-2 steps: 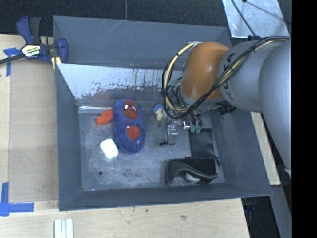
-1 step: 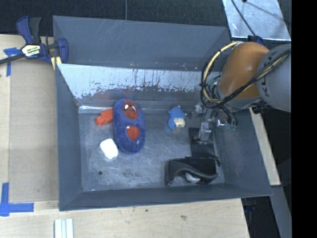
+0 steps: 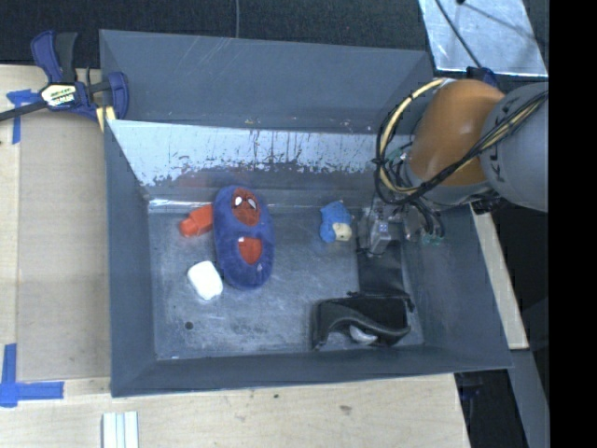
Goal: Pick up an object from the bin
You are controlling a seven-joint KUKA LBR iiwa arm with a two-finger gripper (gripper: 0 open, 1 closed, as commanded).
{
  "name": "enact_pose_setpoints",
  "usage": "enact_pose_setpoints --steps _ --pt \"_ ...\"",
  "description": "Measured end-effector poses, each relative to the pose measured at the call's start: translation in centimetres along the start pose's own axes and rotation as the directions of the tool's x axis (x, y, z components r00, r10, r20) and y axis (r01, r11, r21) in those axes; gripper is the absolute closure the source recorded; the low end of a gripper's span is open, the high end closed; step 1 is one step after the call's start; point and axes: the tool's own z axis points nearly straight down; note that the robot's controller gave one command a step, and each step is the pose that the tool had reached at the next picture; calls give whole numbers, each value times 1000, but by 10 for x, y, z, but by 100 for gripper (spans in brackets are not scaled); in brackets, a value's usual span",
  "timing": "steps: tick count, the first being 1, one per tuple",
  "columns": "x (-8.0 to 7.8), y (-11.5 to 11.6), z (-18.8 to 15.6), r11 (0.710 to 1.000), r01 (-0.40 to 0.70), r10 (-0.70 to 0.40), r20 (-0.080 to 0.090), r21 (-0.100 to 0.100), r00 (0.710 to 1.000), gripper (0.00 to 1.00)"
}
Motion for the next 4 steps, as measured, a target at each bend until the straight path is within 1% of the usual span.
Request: enact_pose_setpoints --steps 1,2,3,4 --pt "0 0 1 1000 1 -1 -1 0 1000 0" --pt "-7 51 -4 989 -149 149 -5 0 989 0" --pt "-7 51 -4 989 -147 147 -4 0 989 100" --pt "20 68 -142 989 -150 150 6 -2 989 100"
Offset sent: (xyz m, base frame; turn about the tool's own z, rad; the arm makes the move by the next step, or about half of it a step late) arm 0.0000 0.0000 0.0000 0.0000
